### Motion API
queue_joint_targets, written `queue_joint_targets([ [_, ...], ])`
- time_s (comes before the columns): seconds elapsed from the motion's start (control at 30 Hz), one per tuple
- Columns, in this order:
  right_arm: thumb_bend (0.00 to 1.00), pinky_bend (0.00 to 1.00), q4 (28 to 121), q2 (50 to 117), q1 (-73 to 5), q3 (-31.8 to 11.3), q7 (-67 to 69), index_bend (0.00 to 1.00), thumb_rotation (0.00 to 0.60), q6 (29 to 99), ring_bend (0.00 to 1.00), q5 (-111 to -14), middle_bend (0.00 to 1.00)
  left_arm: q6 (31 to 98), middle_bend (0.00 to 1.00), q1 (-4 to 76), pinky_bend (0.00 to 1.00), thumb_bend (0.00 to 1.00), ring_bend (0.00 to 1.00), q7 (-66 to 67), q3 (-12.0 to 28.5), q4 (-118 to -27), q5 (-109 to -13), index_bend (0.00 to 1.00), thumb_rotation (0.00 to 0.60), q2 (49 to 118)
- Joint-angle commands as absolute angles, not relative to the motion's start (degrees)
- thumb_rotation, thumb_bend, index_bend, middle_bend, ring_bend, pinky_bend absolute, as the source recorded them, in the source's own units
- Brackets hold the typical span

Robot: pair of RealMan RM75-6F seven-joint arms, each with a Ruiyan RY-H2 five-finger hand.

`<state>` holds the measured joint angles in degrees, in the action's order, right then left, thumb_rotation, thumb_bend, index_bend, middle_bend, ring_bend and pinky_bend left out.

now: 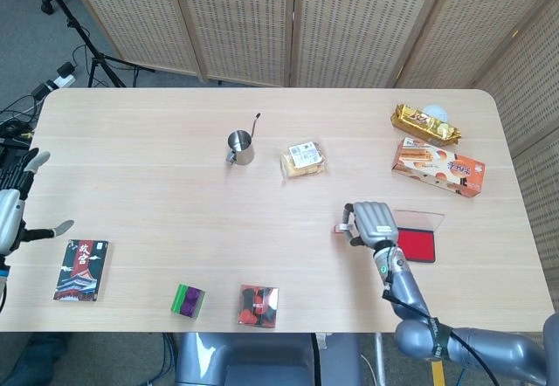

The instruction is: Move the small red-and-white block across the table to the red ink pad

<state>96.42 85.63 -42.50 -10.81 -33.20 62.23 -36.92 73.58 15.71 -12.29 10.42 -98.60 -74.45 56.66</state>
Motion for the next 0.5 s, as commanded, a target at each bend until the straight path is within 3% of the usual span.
queue_joint_targets([
  [0.03,0.72,1.00,95.6,85.6,-42.6,-10.3,-33.2,0.60,0.600,61.4,0.99,-36.6,0.92,73.7,0.00,15.8,0.00,0.00,0.00,-12.5,10.4,-98.3,-74.9,0.00,0.600,56.8],
  [0.33,0.72,1.00,94.5,86.0,-42.9,-9.5,-33.4,0.59,0.600,60.4,0.99,-36.4,0.92,73.4,0.00,15.9,0.00,0.00,0.00,-12.3,10.3,-98.3,-74.7,0.00,0.600,56.9],
  [0.5,0.68,1.00,93.9,86.1,-42.9,-8.9,-33.2,0.53,0.600,60.0,0.99,-36.5,0.92,73.1,0.00,16.0,0.00,0.00,0.00,-12.4,10.3,-98.1,-74.5,0.00,0.600,56.9],
])
